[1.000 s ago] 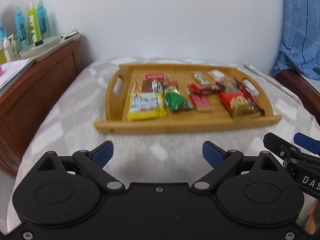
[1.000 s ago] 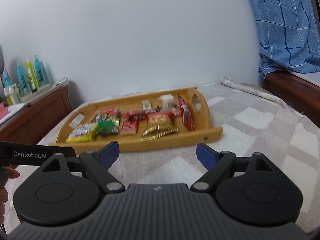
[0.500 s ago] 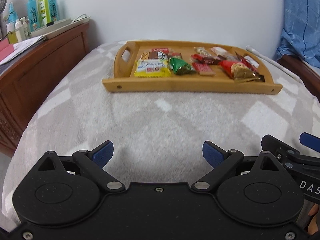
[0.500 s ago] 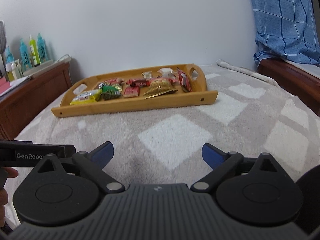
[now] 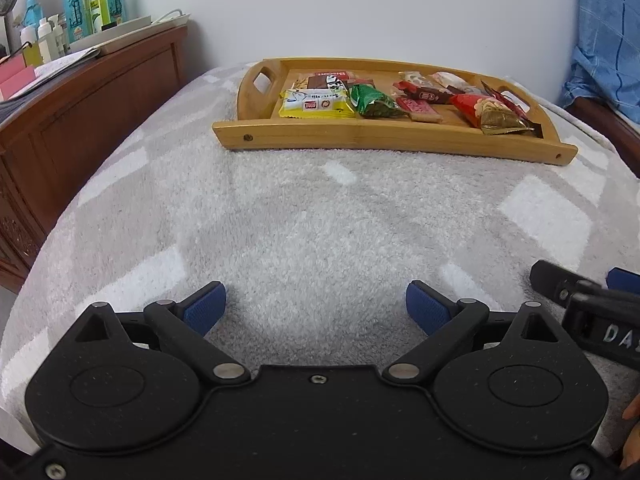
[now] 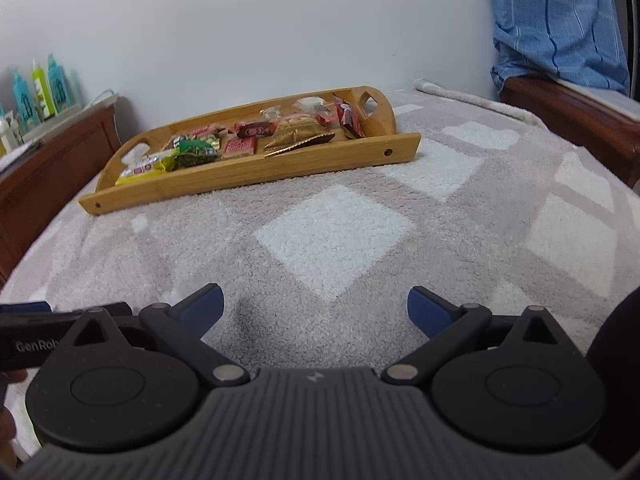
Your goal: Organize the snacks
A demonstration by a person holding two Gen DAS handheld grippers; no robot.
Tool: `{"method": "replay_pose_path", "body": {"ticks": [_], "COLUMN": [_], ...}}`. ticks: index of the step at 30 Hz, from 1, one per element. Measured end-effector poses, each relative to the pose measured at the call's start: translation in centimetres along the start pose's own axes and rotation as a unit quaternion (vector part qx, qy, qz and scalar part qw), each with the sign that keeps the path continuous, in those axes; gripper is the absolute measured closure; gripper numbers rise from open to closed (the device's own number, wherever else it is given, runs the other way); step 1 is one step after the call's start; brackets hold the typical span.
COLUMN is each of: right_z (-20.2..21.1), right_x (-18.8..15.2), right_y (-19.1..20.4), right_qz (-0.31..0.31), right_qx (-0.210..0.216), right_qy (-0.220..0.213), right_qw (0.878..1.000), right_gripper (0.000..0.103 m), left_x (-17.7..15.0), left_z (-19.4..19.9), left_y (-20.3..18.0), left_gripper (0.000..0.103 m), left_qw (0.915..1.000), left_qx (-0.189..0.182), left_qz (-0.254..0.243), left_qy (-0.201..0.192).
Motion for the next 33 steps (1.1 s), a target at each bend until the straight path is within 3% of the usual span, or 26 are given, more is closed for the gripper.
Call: {"method": "replay_pose_path", "body": {"ticks": [11,33], "right_z": [-0.8,-1.0], "right_x": [-0.5,-0.9], "right_y": [0.7,1.1], "right_qz": [0.052,0.070], "right_qx": [-0.024,-0.024], "right_qy": [0.001,-0.007], "right_qw": [0.998,0.997], "right_gripper": [0.000,0.000], "left_x": [-0.2,-0.3], "left_z": [-0.6,-0.6], "left_y": [0.5,0.6], "left_gripper": [0.000,0.000], "left_qw": [0.9999,0.9995], "left_qx": [-0.005,-0.025], "left_qz": [0.011,-0.004], "left_qy": [-0.002,-0.019]}}
Point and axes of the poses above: each gripper's, at about its wrist camera, not at the fingertips, and z roughly against the way its jaws point, y to its left, x to its top, the point moved 10 cm from there along -z, roughly the way its jaws point, and after that the axes turned 2 degrees about -y, right-handed, at the moved point
